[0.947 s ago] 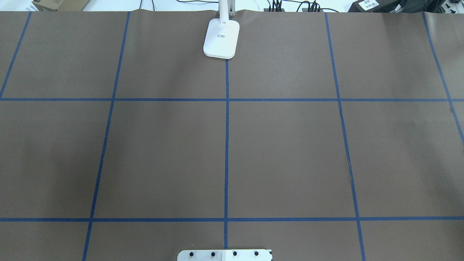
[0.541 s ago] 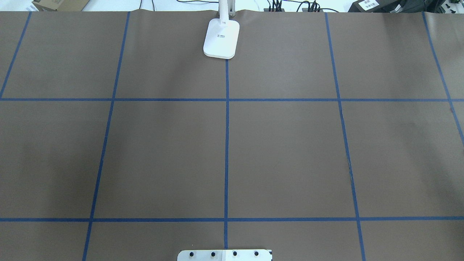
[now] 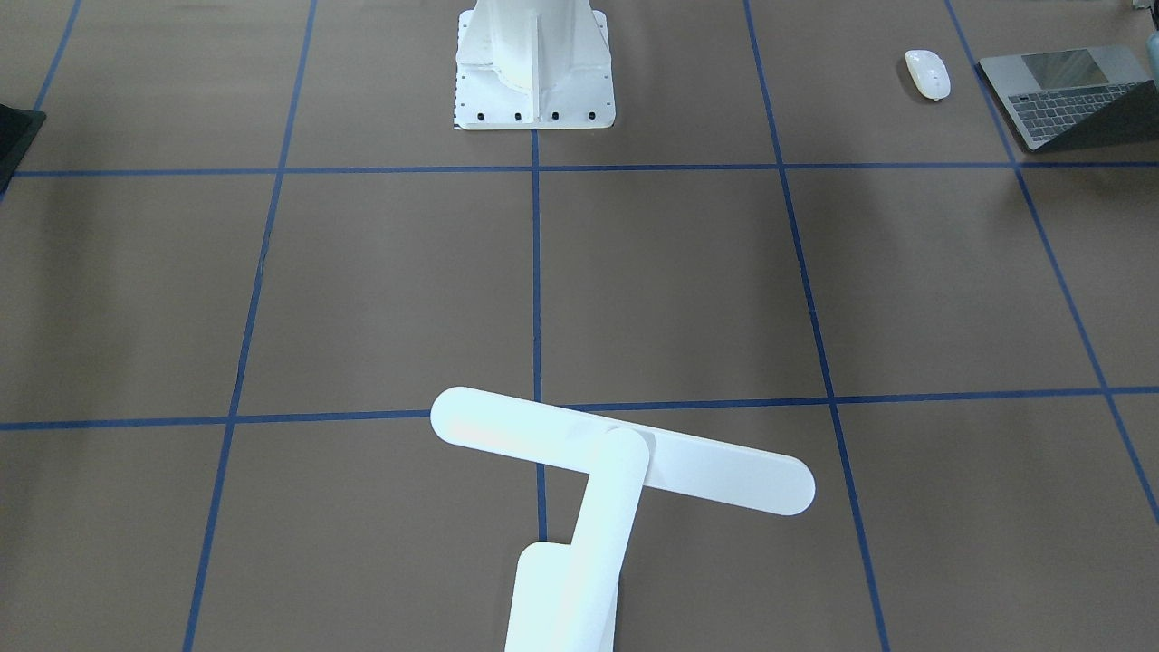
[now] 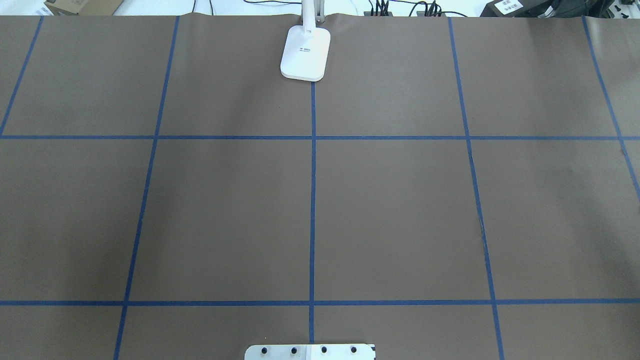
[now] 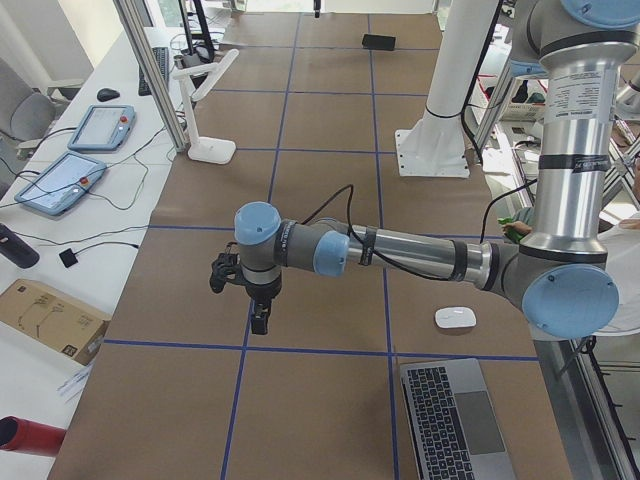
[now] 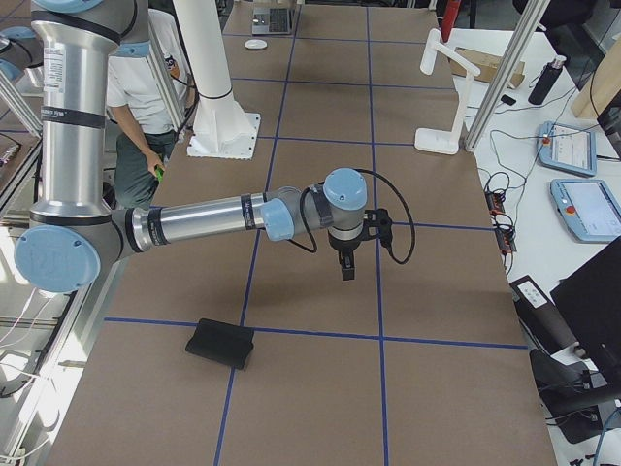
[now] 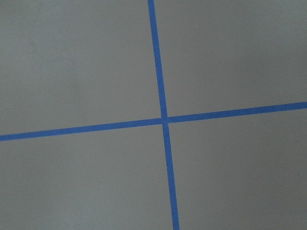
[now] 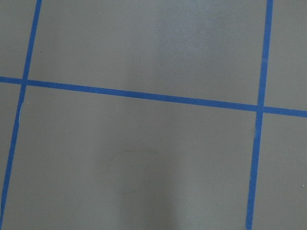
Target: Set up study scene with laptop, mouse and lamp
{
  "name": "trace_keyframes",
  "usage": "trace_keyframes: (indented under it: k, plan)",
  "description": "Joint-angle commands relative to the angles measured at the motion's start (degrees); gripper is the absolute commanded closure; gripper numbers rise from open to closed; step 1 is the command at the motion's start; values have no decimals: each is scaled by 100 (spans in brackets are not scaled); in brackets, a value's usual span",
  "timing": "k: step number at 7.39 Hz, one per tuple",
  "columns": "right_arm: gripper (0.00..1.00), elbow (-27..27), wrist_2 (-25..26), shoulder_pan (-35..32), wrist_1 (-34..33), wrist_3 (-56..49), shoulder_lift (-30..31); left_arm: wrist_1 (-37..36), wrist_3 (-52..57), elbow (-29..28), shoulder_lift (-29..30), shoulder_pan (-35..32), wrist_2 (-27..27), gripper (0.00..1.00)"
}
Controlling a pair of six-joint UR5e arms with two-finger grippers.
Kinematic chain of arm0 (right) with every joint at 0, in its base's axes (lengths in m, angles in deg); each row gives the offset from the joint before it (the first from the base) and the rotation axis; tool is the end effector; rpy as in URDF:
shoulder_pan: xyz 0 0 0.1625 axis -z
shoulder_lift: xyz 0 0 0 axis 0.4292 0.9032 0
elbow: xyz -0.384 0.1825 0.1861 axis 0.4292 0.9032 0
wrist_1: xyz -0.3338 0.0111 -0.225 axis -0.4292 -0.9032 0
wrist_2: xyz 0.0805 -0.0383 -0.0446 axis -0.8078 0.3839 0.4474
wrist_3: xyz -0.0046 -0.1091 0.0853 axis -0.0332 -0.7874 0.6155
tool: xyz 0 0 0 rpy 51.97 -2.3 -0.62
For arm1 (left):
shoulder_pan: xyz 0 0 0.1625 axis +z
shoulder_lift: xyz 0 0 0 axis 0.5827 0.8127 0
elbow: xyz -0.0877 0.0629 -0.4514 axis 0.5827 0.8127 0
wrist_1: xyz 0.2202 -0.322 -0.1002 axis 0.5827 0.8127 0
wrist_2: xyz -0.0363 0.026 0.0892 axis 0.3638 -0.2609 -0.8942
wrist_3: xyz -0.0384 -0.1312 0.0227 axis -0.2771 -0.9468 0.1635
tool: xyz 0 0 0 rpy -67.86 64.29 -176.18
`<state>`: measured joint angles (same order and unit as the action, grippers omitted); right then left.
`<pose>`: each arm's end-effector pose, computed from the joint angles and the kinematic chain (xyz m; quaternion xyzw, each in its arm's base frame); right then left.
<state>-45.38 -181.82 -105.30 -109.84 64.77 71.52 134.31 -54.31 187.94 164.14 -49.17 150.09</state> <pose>-0.0506 -0.4532 0.6157 0.0572 -0.4238 -0.0450 0.9028 -0.0037 -0.4764 0.6671 0.0264 0.3386 -0.0385 0.9398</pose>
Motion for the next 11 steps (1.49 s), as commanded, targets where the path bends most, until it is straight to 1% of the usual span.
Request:
trace_keyframes:
  k: [1,2,3,5,6,7,8,9,10,11]
  plan:
    - [1,395,-107,87,10,11,-154,-76,-405,60,-372,-603,53,1]
    - [1,615,-177,87,10,20,-303,-85,-712,69,-548,-737,53,1]
    - [1,618,-212,96,10,29,-305,-85,-1054,-1,-793,-991,53,1]
    - [1,583,-230,96,10,47,-279,-146,-1714,121,-1233,-1553,62,1]
    - [1,582,-343,96,10,29,-287,-338,-1873,139,-1392,-2052,140,1]
    - [1,513,-249,157,149,3,-287,-654,-1875,157,-1672,-2588,550,1]
    - [1,547,-239,166,333,20,-235,-691,-2005,435,-2049,-2863,484,1]
    - [1,547,-256,175,405,12,-208,-692,-2964,490,-2044,-2866,197,1]
    - [1,530,-265,175,405,-6,-191,-692,-3687,526,-2070,-2857,159,1]
    - [1,538,-257,175,545,-6,-191,-692,-3842,482,-2122,-2857,150,3]
